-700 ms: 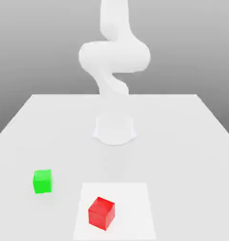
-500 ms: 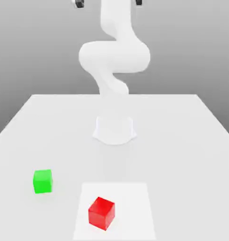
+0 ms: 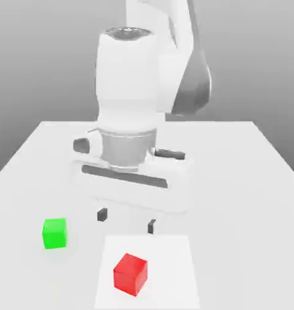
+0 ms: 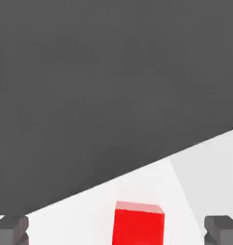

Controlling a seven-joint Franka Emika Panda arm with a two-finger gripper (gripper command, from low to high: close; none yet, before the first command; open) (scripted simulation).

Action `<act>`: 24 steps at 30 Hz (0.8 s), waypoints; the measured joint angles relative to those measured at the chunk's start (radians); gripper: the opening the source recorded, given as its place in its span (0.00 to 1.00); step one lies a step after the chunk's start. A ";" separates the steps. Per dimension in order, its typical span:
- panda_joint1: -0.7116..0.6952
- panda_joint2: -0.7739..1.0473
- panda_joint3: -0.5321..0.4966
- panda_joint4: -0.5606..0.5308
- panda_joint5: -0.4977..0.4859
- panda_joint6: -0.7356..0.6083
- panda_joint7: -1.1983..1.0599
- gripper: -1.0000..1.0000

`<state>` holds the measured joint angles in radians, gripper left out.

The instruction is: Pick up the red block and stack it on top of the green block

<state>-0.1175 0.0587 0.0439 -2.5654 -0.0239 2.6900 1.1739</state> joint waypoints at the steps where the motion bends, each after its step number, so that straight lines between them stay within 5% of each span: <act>1: 0.000 0.036 -0.001 -0.011 0.005 0.016 0.012 0.50; 7: 0.009 0.254 -0.015 0.003 -0.009 0.185 0.039 0.50; 8: 0.009 0.273 -0.016 0.006 -0.012 0.201 0.041 0.00; 15: 0.008 0.269 -0.015 0.005 -0.014 0.199 0.043 0.00; 20: -0.001 0.110 -0.002 -0.019 0.005 0.064 0.029 0.00; 24: -0.142 -0.018 -0.098 -0.100 -0.007 0.016 0.082 0.00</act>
<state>-0.2590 0.0402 -0.0539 -2.6650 -0.0305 2.7060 1.2556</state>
